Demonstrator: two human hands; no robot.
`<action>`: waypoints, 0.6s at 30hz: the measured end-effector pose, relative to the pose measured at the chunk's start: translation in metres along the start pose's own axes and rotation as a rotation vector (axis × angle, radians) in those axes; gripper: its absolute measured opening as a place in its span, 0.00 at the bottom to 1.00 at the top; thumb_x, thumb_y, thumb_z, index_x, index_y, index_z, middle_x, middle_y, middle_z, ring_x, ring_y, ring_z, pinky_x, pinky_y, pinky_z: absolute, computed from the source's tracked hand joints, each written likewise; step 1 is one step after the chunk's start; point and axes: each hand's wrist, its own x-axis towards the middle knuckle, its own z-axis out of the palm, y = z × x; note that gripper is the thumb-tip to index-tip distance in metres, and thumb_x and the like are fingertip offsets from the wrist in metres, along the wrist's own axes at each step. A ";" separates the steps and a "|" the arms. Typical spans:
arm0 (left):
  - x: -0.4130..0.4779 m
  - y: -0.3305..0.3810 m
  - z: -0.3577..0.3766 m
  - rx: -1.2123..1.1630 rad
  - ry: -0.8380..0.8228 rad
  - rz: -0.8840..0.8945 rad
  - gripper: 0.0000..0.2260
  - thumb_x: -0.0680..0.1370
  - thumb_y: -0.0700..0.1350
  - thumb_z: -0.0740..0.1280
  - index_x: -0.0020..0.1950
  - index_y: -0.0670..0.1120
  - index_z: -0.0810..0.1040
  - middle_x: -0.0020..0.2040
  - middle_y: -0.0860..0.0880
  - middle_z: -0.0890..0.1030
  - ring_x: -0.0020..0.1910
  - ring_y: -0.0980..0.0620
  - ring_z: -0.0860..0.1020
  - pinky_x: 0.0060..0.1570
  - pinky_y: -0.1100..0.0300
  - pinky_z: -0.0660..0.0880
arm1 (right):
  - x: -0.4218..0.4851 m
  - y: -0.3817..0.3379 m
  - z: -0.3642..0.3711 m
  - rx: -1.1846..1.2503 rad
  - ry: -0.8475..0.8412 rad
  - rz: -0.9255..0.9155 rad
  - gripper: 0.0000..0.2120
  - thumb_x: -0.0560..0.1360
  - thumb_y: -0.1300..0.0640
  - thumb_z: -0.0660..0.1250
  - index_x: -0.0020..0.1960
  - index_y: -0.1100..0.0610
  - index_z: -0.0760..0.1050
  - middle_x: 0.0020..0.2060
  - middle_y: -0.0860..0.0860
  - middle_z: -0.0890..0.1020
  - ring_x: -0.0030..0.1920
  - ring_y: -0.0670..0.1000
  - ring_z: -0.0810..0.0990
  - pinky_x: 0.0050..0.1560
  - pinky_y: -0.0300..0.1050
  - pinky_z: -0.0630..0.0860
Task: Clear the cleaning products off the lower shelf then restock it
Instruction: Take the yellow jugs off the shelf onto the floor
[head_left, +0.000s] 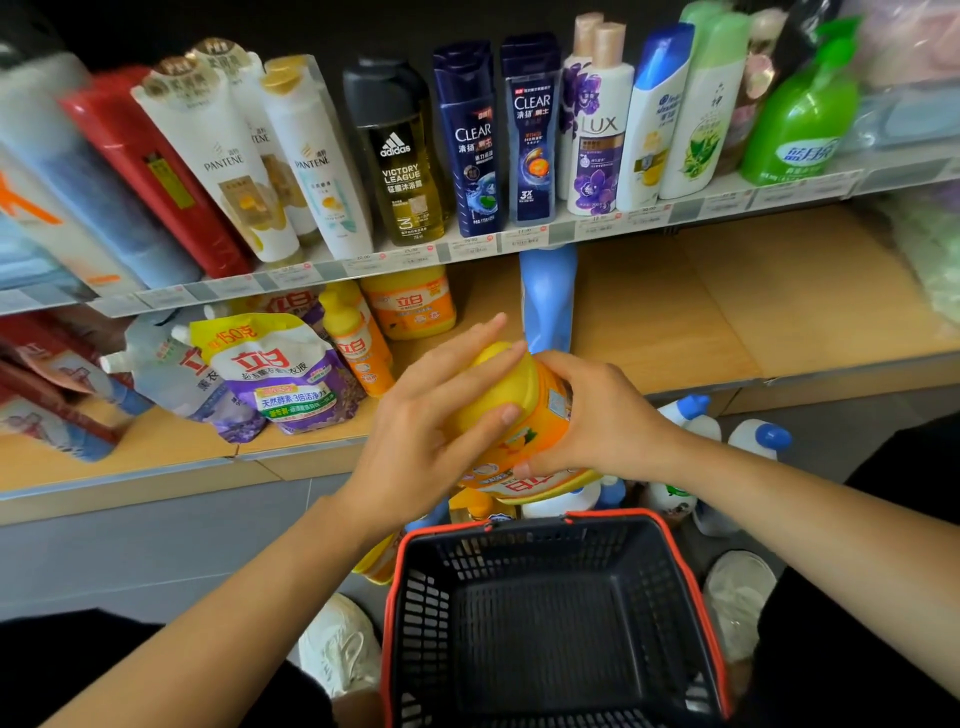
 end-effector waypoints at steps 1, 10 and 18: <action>-0.001 -0.001 0.001 0.017 0.008 0.032 0.20 0.82 0.47 0.68 0.74 0.45 0.74 0.77 0.47 0.69 0.77 0.49 0.66 0.72 0.47 0.69 | 0.000 0.000 0.001 0.001 0.009 0.009 0.39 0.55 0.49 0.87 0.62 0.45 0.75 0.49 0.40 0.84 0.50 0.39 0.83 0.47 0.38 0.81; -0.014 -0.016 0.000 0.101 0.265 0.213 0.15 0.76 0.37 0.76 0.62 0.38 0.82 0.63 0.44 0.82 0.64 0.49 0.80 0.60 0.49 0.79 | -0.001 0.005 -0.003 0.098 0.083 0.071 0.38 0.55 0.53 0.88 0.62 0.50 0.77 0.50 0.44 0.85 0.49 0.40 0.84 0.47 0.36 0.81; -0.016 -0.027 -0.004 0.124 0.192 -0.100 0.21 0.82 0.54 0.65 0.73 0.48 0.75 0.72 0.50 0.75 0.72 0.54 0.72 0.67 0.48 0.74 | -0.003 0.002 -0.006 0.230 0.104 0.096 0.35 0.54 0.50 0.86 0.59 0.45 0.76 0.51 0.43 0.86 0.50 0.42 0.85 0.49 0.39 0.82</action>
